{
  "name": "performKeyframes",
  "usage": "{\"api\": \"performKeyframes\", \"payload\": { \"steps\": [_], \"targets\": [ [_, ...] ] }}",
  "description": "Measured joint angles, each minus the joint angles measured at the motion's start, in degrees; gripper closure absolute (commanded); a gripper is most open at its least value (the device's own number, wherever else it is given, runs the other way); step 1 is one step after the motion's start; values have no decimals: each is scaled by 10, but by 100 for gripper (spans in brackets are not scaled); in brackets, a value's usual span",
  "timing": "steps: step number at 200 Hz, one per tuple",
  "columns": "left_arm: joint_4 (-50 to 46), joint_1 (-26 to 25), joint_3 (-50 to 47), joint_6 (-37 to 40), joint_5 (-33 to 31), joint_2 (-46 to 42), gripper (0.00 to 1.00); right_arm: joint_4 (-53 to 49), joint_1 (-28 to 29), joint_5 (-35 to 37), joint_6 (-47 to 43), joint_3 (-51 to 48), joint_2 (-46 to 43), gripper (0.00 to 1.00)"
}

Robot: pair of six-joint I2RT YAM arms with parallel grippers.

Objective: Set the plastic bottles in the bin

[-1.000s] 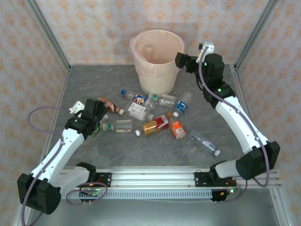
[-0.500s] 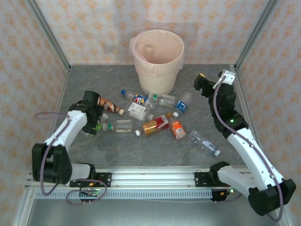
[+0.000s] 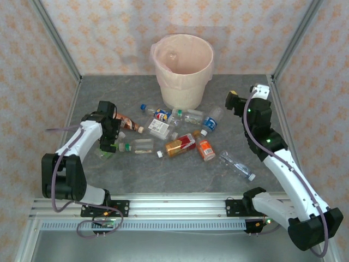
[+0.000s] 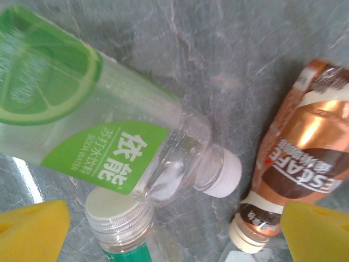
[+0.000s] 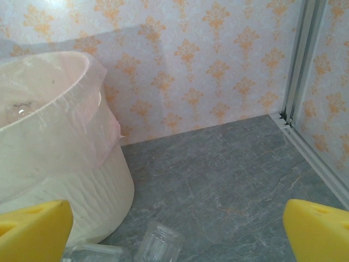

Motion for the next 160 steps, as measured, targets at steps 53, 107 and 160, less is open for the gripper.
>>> {"api": "performKeyframes", "payload": {
  "steps": [53, 107, 160],
  "targets": [
    [26, 10, -96, -108, -27, -35, 0, -8, 0, -16, -14, 1, 35, 1],
    [80, 12, -127, -174, -113, -48, 0, -12, 0, -26, -14, 2, 39, 1],
    [122, 33, -156, -183, -154, -40, 0, -19, 0, -31, -13, 4, 41, 1]
  ]
}}
